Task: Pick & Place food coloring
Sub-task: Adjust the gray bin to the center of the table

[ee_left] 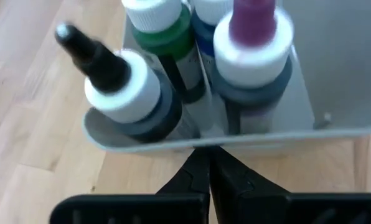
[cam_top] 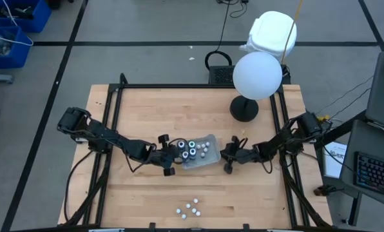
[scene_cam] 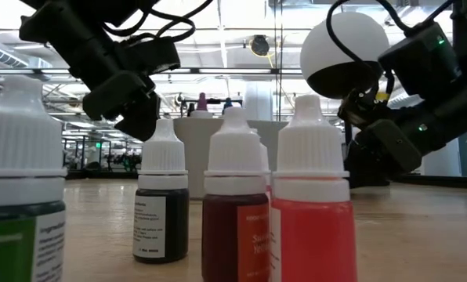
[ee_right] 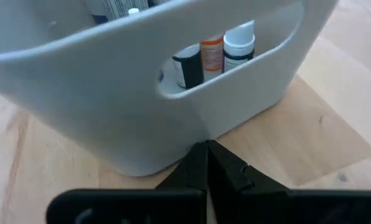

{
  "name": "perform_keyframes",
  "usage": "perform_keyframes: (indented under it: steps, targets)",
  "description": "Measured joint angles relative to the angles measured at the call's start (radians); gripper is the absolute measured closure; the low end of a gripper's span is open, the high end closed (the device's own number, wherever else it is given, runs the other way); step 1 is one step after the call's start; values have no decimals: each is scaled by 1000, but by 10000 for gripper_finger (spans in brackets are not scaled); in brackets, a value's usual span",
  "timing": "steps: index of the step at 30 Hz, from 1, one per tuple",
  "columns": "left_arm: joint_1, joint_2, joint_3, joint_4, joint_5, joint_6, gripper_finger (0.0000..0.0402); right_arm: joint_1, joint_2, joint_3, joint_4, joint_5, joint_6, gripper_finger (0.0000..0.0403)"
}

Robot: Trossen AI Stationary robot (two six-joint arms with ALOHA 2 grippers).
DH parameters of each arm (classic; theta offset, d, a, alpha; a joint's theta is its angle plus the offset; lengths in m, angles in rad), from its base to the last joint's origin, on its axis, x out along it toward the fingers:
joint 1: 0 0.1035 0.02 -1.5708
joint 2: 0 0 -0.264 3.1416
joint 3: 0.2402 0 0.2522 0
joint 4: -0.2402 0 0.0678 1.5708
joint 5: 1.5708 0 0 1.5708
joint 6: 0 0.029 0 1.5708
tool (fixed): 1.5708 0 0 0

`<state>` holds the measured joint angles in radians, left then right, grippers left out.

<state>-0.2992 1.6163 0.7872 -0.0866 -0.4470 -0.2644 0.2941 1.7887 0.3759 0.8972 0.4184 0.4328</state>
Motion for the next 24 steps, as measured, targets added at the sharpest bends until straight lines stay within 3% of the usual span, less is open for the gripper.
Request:
perform_keyframes:
  steps: [24]
  targets:
    - [38,-2,0,-6,-20,-6,398,48,32,40,5,0,-23,403]
